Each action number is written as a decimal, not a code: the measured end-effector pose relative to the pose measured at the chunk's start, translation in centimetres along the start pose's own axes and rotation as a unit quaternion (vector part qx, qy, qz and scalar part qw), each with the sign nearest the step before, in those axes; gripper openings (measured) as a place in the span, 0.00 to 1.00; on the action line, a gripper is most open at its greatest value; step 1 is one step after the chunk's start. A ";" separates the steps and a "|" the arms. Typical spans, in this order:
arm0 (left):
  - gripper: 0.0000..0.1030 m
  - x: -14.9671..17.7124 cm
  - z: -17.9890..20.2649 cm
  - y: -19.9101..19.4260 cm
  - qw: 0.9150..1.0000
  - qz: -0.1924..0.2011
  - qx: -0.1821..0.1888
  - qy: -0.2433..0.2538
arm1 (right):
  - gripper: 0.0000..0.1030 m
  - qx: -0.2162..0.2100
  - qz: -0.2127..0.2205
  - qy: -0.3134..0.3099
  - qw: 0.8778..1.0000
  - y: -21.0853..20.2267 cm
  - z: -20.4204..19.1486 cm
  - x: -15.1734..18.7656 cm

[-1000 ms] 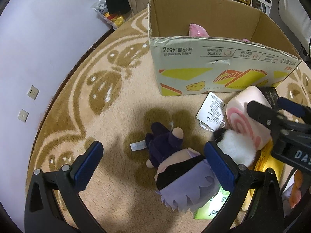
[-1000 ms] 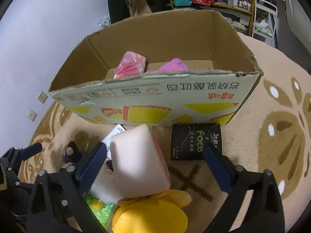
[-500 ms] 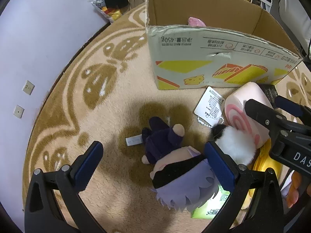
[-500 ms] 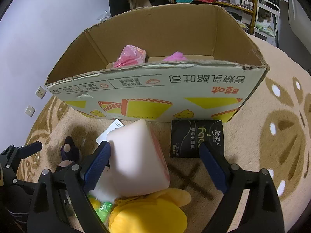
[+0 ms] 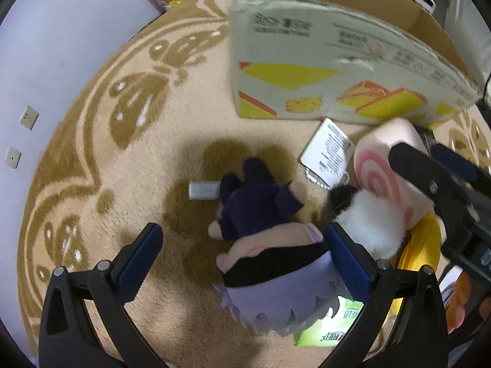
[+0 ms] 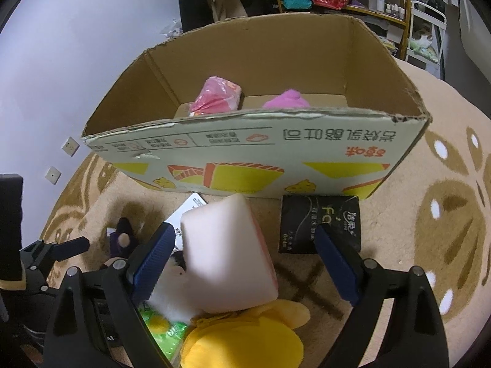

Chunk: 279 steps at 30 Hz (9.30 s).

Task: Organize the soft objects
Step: 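Grasp the purple-haired plush doll with the left gripper while the right grasps the roll-cake plush, then lift the doll and roll-cake plush and carry them toward the box, then lower the doll and roll-cake plush into the box and open both grippers, then withdraw both open grippers from the box toward the remaining items, then grasp the green tissue pack with the left gripper while the right grasps the yellow duck plush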

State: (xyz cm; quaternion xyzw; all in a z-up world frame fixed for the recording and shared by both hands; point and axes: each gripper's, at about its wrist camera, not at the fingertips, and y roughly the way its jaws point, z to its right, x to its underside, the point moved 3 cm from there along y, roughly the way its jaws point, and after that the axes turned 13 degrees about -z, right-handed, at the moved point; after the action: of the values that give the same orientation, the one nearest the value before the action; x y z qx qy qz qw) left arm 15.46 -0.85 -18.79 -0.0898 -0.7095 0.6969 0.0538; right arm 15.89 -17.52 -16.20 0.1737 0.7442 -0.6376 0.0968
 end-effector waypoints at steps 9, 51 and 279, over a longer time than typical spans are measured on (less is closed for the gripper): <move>0.86 0.0 0.7 1.9 0.999 -0.038 0.003 0.019 | 0.70 -0.014 -0.022 -0.010 1.000 0.9 -0.6 0.1; 0.63 1.7 0.1 -3.7 0.997 0.053 -0.053 0.000 | 0.47 -0.028 0.017 0.022 0.999 -2.6 0.5 1.2; 0.99 5.5 3.6 -4.3 0.997 0.014 0.023 0.069 | 0.90 -0.090 -0.081 0.116 0.986 -1.4 2.1 6.3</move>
State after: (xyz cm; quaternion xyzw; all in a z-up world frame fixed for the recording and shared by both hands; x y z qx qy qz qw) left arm 9.11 -3.29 -14.81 -0.1458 -0.6864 0.7061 0.0948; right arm 9.37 -18.94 -17.61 0.1759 0.8165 -0.5492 -0.0269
